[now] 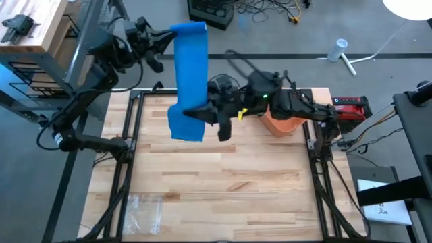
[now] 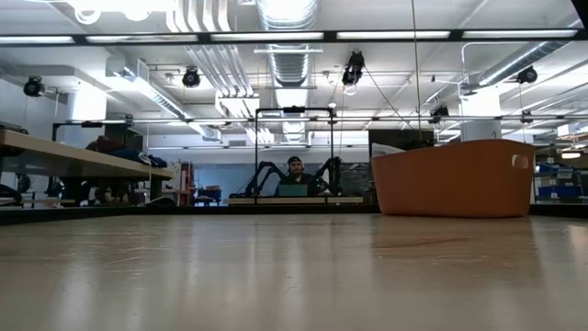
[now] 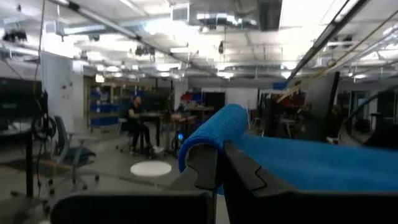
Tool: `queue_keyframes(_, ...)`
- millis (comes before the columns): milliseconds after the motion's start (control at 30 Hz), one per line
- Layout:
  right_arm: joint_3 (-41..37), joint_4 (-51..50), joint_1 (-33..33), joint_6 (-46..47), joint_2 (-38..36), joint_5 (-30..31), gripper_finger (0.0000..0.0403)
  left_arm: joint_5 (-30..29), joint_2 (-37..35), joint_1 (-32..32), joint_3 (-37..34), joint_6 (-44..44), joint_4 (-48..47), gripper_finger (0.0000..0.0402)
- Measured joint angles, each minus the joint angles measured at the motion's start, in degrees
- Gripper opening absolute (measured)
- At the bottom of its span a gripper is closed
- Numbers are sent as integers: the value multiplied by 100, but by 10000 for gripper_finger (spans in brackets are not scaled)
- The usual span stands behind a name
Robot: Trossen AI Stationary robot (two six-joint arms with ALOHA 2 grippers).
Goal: Roll bandage
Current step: Roll the blue bandage
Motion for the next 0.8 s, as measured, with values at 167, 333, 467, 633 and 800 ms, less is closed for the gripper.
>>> queue_keyframes(167,2,524,-31,885,-90,65,2,170,210,-12,-17,449,-875,1)
queue_keyframes(333,0,1110,-148,1529,-126,58,2,184,326,-140,-295,691,-1522,0)
queue_keyframes(467,0,1298,-339,1669,-202,57,2,417,289,-308,-702,777,-1689,0)
queue_keyframes(633,-4,1358,-727,1875,-329,56,2,626,60,-721,-1403,785,-1725,0)
queue_keyframes(800,-4,1332,-1115,2253,-355,231,2,625,-205,-1374,-2149,765,-1691,0)
